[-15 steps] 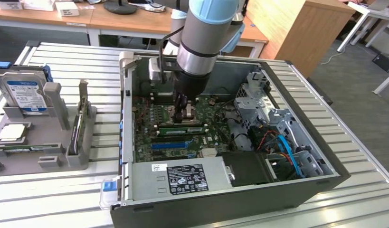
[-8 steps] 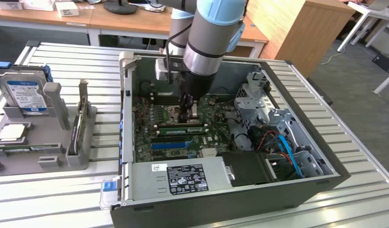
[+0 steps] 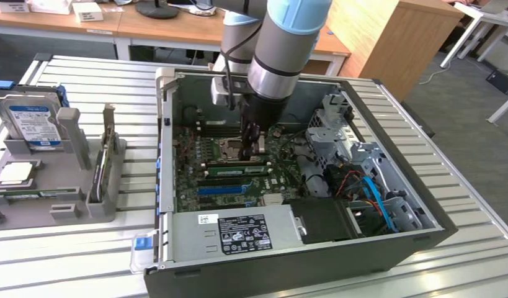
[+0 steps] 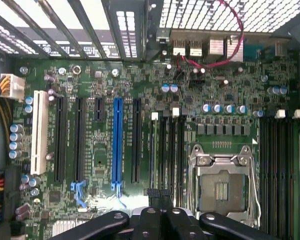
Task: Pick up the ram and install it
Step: 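Press down the ram until it locks into place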
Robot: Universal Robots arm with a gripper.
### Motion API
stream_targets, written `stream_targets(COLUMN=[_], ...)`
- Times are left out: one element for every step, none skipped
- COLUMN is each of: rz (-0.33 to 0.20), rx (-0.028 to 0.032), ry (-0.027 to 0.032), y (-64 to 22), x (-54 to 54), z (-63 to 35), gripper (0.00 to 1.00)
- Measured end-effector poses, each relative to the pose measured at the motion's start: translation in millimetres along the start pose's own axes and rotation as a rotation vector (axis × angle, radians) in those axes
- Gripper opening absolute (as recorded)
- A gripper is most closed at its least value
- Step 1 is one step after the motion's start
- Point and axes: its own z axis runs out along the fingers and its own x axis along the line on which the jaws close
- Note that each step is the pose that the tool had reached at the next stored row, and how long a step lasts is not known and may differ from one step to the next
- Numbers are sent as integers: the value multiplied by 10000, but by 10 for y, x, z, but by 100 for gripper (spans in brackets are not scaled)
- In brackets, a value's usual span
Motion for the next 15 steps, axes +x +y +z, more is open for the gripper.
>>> stream_targets(rz=[-1, 0, 1, 0, 1, 1, 1, -1, -1, 0, 0, 1, 0, 0, 0], rx=[0, 0, 0, 0, 0, 0, 0, 0, 0, 0, 0, 1, 0, 0, 0], ry=[1, 1, 0, 0, -1, 0, 0, 0, 0, 0, 0, 0, 0, 0, 0], y=[-8, -8, -8, -8, -8, -8, -9, -16, -25, -32, -38, -39, -40, -40, -40], x=[0, 0, 0, 0, 0, 0, 0, 0, 0, 0, 0, 0, 0, 0, 0], z=[-1, -1, 0, 0, 0, 0, -1, -1, -1, -2, -2, -2, -2, -2, -2], gripper=[11, 11, 11, 11, 11, 11, 11, 11, 11, 11, 11, 11, 11, 11, 11])
